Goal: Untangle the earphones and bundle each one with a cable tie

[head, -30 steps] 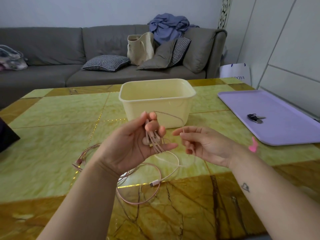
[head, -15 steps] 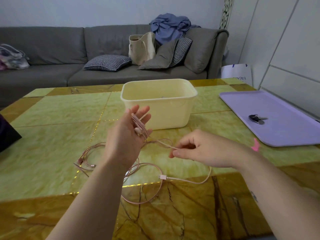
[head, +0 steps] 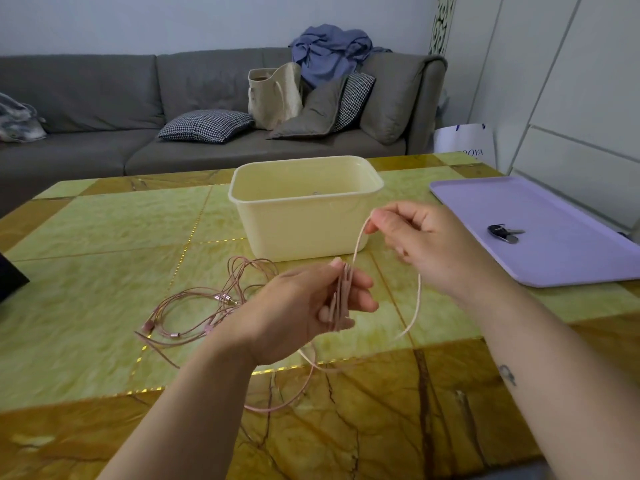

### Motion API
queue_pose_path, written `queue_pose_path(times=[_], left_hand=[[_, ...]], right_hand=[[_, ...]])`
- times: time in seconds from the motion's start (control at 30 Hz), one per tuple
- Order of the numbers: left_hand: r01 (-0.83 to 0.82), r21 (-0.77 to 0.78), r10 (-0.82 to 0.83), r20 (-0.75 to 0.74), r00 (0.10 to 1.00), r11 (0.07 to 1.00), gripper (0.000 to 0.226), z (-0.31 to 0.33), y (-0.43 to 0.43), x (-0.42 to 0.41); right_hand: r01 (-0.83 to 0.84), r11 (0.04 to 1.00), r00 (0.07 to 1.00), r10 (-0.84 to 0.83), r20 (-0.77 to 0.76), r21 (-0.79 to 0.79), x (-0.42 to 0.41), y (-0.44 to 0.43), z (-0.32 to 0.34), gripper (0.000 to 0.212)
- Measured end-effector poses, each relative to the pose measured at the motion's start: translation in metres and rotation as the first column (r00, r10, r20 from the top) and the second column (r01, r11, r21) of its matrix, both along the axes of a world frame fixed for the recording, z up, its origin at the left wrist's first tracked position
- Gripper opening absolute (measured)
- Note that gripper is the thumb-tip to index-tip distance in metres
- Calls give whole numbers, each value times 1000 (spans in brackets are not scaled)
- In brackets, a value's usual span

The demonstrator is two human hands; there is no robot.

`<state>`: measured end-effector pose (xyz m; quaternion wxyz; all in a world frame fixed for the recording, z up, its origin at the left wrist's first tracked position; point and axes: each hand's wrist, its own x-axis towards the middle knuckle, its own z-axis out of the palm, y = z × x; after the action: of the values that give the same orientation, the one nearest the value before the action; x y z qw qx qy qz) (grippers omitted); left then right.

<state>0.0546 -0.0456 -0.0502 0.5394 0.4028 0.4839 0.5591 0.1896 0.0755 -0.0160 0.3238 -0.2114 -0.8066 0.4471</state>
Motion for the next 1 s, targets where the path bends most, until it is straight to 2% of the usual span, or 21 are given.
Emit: queue_pose_path(times=[0.07, 0.1, 0.17, 0.23, 0.33, 0.43, 0.5, 0.57, 0.63, 0.7, 0.77, 0.83, 0.9, 1.0], left_hand=[[110, 30, -113, 129, 985, 993, 33, 4, -3, -3], [148, 65, -158, 192, 969, 987, 31, 4, -4, -6], [220, 144, -254, 302, 919, 965, 28, 8, -5, -8], [239, 211, -306, 394, 867, 948, 34, 12, -8, -8], [172, 263, -279, 454, 846, 949, 44, 14, -12, -16], [47, 251, -189, 580, 792, 967, 47, 18, -11, -19], [-145, 204, -22, 646, 763, 968, 42, 20, -10, -22], [-345, 180, 190, 565, 803, 921, 38, 22, -7, -22], [-421, 155, 316, 449, 836, 894, 36, 21, -4, -21], [-425, 116, 372, 318, 872, 898, 35, 17, -2, -21], [-405, 92, 393, 125, 911, 910, 35, 12, 0, -21], [-343, 68, 347, -71, 935, 937, 35, 7, -1, -19], [-237, 13, 234, -205, 950, 971, 39, 4, -5, -15], [-92, -78, 65, -293, 954, 993, 42, 6, -11, -6]], right_hand=[[-62, 947, 996, 41, -74, -315, -2, 7, -10, 23], [-143, 872, 988, 99, -119, -469, -3, 7, -15, 21], [-267, 731, 963, 226, -146, -628, -7, 6, -25, 21], [-309, 723, 942, 321, -95, -618, -16, -1, -34, 26], [-320, 786, 928, 372, -10, -529, -27, -15, -37, 46], [-285, 858, 937, 344, 66, -427, -27, -23, -32, 32], [-260, 909, 923, 333, 192, -325, -24, -27, -28, 27], [-265, 945, 872, 319, 370, -191, -22, -31, -22, 28], [-276, 959, 833, 275, 481, -71, -19, -34, -15, 25], [-266, 964, 840, 224, 494, 15, -15, -35, -5, 23], [-249, 966, 864, 187, 467, 75, -9, -34, 3, 23], [-249, 966, 885, 199, 420, 67, -3, -32, 10, 22], [-255, 966, 905, 223, 362, 43, 2, -30, 17, 22], [-226, 972, 940, 202, 276, 57, 4, -27, 21, 24]])
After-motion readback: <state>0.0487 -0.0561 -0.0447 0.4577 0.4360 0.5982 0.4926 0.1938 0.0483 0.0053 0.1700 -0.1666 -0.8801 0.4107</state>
